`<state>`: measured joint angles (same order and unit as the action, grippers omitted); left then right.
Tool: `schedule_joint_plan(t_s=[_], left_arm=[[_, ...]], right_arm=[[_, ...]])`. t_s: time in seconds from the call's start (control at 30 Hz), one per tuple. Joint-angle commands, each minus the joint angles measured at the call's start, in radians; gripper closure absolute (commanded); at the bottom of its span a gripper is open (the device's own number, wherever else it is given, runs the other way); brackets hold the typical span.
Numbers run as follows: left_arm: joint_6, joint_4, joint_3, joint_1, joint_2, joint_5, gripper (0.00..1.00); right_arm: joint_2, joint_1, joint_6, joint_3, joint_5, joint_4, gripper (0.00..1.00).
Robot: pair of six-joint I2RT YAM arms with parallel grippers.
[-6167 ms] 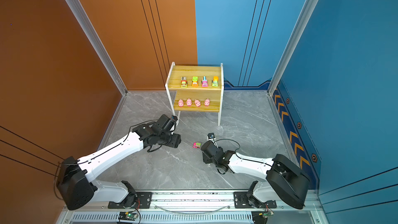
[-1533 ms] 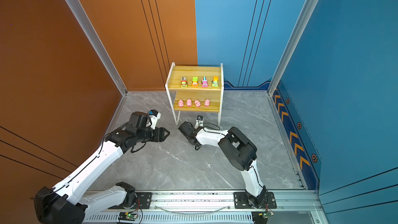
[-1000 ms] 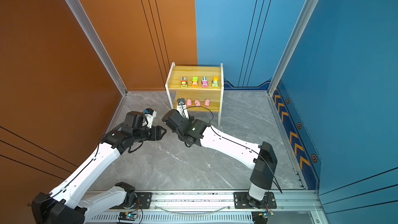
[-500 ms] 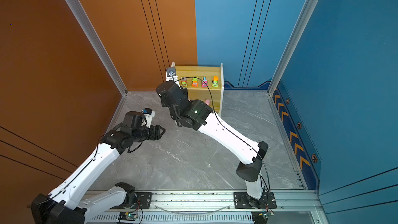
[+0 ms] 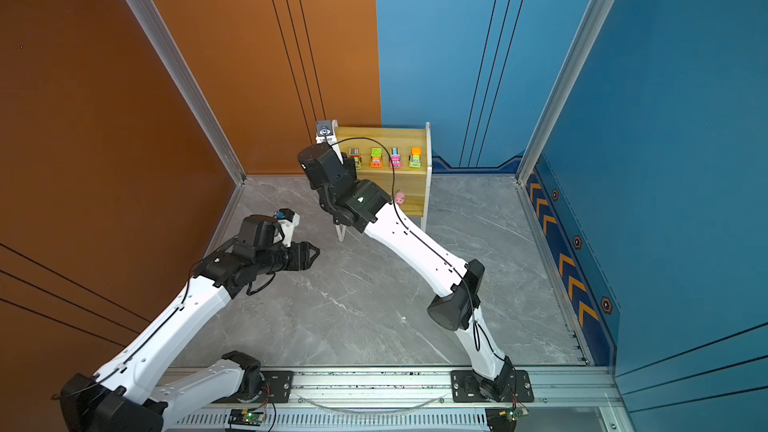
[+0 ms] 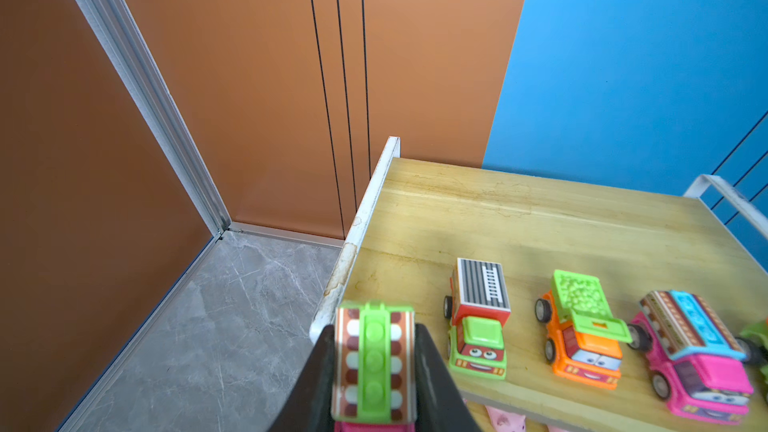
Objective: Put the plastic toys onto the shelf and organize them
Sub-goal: 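Lift the pink truck with the right gripper and lower it onto the top tier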
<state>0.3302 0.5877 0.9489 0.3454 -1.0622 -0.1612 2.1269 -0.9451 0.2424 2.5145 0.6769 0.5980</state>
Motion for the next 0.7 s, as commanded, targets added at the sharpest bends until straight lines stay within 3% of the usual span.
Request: schedule_joint_plan(t_s=[0.0,0.67], left_arm=[[0.004,0.005,-0.009,0.007,0.001,-0.002,0.34],[0.004,0.004,-0.008,0.01,0.002,-0.008,0.34]], right_arm=[[0.016,0.011,-0.012,0.029,0.032,-0.067,0.72],[0.098,0.048,0.044,0.062,0.021,-0.118,0.69]])
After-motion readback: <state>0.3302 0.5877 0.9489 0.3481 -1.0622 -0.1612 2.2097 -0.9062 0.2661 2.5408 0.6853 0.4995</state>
